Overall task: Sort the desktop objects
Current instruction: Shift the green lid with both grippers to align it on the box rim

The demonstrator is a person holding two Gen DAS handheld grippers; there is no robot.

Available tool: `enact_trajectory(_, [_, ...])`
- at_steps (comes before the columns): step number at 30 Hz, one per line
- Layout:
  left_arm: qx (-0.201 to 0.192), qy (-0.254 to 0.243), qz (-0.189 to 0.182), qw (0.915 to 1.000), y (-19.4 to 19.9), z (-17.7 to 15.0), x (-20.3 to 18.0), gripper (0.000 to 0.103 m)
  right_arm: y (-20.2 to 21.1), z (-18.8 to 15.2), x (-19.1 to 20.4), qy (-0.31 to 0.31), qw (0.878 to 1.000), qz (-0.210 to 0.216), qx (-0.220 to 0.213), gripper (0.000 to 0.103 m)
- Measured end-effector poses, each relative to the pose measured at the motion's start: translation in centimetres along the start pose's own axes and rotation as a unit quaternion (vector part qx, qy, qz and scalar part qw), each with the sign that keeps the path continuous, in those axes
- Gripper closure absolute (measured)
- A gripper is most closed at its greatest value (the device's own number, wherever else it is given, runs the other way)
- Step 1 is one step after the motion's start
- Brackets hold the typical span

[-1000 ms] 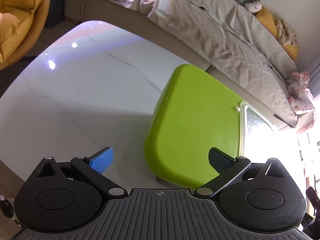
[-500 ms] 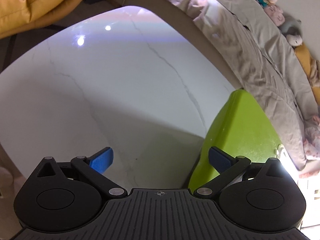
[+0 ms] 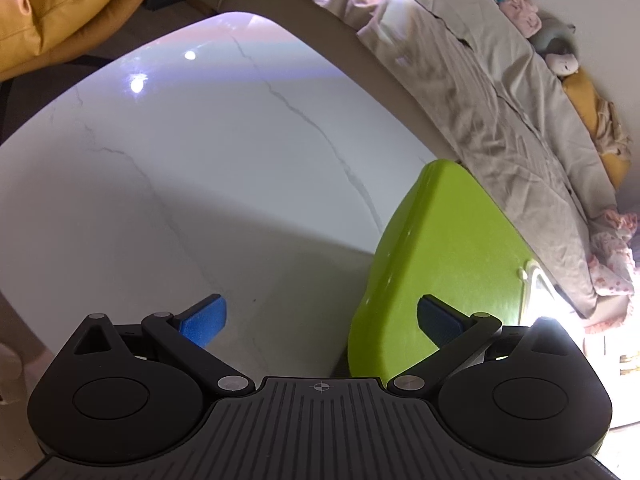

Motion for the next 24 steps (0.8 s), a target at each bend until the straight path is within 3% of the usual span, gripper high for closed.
enact_trajectory(2, [0.018, -0.026, 0.008, 0.9995, 0.3, -1.0, -0.4, 0.000, 0.7, -0.6, 0.4, -0.001, 0.999, 0.029, 0.013, 0.006])
enact_trajectory(5, [0.057, -0.089, 0.028, 0.9940, -0.2, -2.9, -1.8, 0.000, 0.7, -1.7, 1.7, 0.035, 0.998, 0.019, 0.040, 0.005])
enact_trajectory(8, [0.109, -0.145, 0.037, 0.9827, -2.0, -4.6, -3.6, 0.000, -0.4, -2.7, 3.6, 0.086, 0.993, 0.005, 0.079, 0.006])
enact_trajectory(11, [0.125, -0.168, 0.089, 0.9738, -4.4, -4.7, -4.3, 0.000, -1.9, -3.1, 4.9, 0.113, 0.988, -0.017, 0.108, 0.006])
enact_trajectory(14, [0.127, -0.151, 0.100, 0.9752, -5.6, -3.7, -4.1, 0.000, -2.8, -2.7, 5.6, 0.116, 0.987, -0.041, 0.104, 0.009])
enact_trajectory(16, [0.125, -0.133, 0.096, 0.9786, -5.9, -3.0, -3.9, 0.000, -2.8, -2.0, 5.6, 0.100, 0.990, -0.034, 0.091, 0.009])
enact_trajectory(24, [0.141, -0.152, 0.091, 0.9741, -6.0, -3.6, -4.0, 0.000, -2.5, -0.9, 4.8, 0.084, 0.992, -0.027, 0.085, 0.009])
Point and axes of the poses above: each gripper's, at about its wrist camera, not at the fingertips, and y roughly against the way its jaws point, x to its left, z to its top, the point moved 3 cm from there along -y, roughly the way its jaws point, and after that the axes turned 12 degrees about x, right-handed, at the moved point
